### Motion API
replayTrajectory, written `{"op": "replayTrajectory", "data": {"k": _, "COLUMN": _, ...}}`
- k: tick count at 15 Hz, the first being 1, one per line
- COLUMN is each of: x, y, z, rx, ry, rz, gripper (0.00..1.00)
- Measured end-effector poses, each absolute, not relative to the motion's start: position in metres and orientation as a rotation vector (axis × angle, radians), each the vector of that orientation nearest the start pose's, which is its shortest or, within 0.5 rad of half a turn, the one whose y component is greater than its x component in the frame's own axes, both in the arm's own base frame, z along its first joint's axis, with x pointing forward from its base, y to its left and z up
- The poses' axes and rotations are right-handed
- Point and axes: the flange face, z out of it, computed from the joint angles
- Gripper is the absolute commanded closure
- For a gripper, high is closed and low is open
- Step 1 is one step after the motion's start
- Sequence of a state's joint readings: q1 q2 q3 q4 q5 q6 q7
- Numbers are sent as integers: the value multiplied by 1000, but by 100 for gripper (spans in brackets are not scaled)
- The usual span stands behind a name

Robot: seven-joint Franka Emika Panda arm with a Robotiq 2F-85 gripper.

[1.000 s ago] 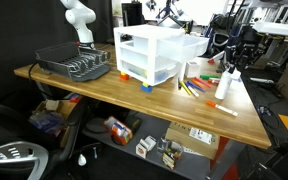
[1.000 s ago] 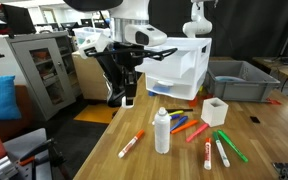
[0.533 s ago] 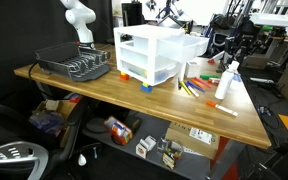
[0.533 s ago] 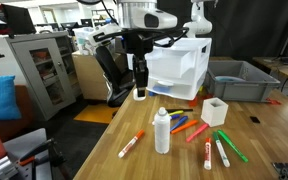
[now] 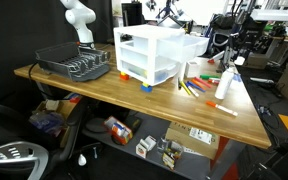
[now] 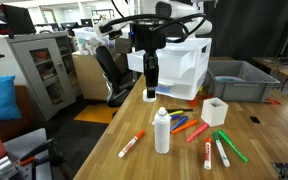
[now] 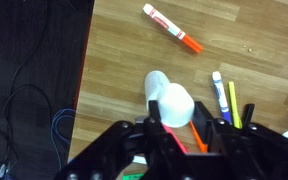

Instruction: Pick up the white lid and place it on top of the white bottle.

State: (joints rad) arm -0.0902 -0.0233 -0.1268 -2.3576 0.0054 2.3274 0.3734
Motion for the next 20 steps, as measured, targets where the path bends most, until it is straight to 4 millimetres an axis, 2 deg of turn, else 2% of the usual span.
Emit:
{"op": "replayTrajectory", "data": {"k": 3, "x": 488, "y": -114, "z": 334, "rx": -2984, "ry": 968, "rz": 17, "gripper": 87}}
{"op": "replayTrajectory", "data": {"k": 9, "x": 495, "y": -116, "z": 317, "rx": -2976, "ry": 997, "rz": -7, "gripper": 87}}
{"op": "replayTrajectory", "data": {"k": 13, "x": 500, "y": -118, "z": 318, "rx": -2963, "ry": 1005, "rz": -79, "gripper": 87}}
{"op": "replayTrajectory", "data": {"k": 20, "x": 498, "y": -122, "z": 310, "rx": -2934, "ry": 1043, "rz": -62, "gripper": 87}}
